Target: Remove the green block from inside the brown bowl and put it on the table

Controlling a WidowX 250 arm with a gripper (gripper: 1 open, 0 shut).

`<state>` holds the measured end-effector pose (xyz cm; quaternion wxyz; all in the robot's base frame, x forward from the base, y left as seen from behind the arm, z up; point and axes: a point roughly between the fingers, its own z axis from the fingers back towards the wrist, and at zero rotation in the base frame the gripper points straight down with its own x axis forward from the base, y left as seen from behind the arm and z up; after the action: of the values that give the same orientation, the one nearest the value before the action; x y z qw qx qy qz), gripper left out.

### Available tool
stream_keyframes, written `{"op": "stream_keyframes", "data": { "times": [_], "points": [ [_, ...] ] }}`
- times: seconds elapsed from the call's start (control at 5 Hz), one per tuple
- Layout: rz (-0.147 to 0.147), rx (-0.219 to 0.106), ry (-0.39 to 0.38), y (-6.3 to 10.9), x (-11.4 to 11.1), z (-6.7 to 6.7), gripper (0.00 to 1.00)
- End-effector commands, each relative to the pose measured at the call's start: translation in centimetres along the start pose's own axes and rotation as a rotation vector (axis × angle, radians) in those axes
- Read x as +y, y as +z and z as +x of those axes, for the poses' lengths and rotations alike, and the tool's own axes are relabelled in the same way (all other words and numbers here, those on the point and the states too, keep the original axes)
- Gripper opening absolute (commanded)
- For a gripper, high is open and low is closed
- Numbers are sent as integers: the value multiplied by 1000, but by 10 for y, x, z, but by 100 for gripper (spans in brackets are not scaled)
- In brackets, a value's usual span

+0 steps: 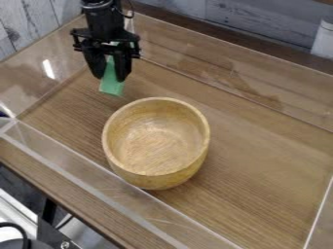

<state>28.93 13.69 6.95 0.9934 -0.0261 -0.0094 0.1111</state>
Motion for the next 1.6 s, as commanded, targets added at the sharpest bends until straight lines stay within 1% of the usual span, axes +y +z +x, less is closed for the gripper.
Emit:
{"op": "stream_keyframes", "data": {
  "times": [0.0, 0.2, 0.4, 0.8, 1.2, 1.4],
  "points": [
    [27, -41, -15, 6, 1, 11, 0],
    [10, -54, -20, 16, -6, 13, 0],
    [0, -63, -20, 24, -10, 15, 0],
    [11, -51, -21, 15, -9, 16, 0],
    [28, -32, -24, 0, -6, 17, 0],
    [24, -36, -21, 5, -8, 17, 0]
  ]
}}
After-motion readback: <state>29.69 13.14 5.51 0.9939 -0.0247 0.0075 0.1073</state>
